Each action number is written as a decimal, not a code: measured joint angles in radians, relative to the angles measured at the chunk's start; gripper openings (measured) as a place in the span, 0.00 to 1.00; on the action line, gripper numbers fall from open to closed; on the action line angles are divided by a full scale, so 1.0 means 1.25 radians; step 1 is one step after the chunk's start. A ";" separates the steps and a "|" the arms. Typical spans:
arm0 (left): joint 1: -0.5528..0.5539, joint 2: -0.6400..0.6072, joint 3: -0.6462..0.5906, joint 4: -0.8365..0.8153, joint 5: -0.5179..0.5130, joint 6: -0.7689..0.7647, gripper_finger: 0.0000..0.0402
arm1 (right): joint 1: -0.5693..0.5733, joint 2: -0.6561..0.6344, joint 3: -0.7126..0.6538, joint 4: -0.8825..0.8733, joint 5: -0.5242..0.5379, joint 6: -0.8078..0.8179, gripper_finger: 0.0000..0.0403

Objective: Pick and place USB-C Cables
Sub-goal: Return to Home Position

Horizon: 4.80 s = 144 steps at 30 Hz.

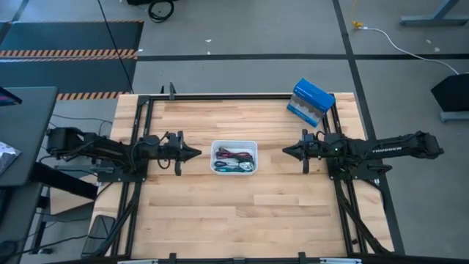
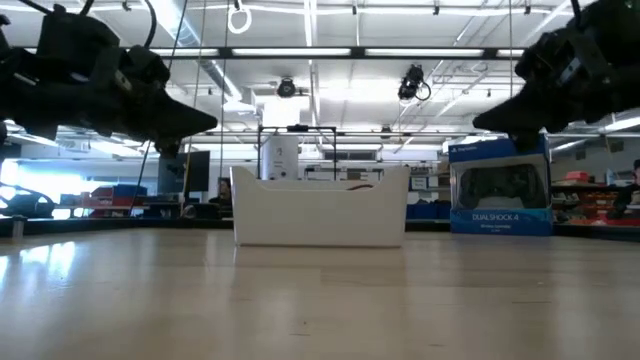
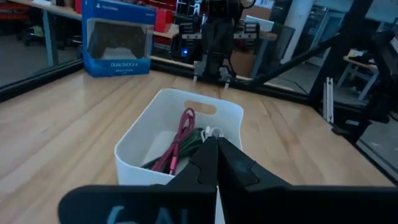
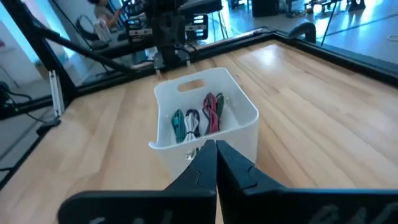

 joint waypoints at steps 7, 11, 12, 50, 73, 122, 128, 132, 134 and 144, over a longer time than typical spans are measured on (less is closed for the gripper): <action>-0.017 -0.001 0.000 0.000 0.002 0.009 0.01 | -0.004 -0.042 -0.050 0.020 0.008 0.010 0.00; -0.015 -0.001 0.000 -0.021 -0.003 0.011 0.01 | -0.004 -0.046 -0.050 0.008 0.009 0.007 0.00; -0.015 -0.001 0.000 -0.024 -0.003 0.011 0.01 | -0.004 -0.048 -0.050 0.002 0.009 0.007 0.00; -0.040 -0.553 0.000 -0.671 -0.115 -0.022 0.01 | -0.004 -0.277 -0.050 -0.161 0.034 -0.014 0.01; -0.048 -0.663 0.000 -0.822 -0.105 -0.034 0.07 | -0.004 -0.277 -0.050 -0.161 0.034 -0.034 0.01; -0.048 -0.664 -0.001 -0.770 -0.106 -0.033 0.09 | -0.004 -0.277 -0.050 -0.161 0.034 -0.058 0.01; -0.048 -0.664 -0.001 -0.770 -0.106 -0.034 0.09 | -0.004 -0.277 -0.050 -0.160 0.034 -0.058 0.01; -0.048 -0.664 -0.001 -0.770 -0.106 -0.033 0.09 | -0.004 -0.277 -0.050 -0.161 0.034 -0.058 0.01; -0.048 -0.664 -0.001 -0.770 -0.106 -0.034 0.09 | -0.004 -0.277 -0.050 -0.160 0.034 -0.058 0.01; -0.048 -0.664 -0.001 -0.770 -0.106 -0.033 0.09 | -0.004 -0.277 -0.050 -0.160 0.034 -0.058 0.01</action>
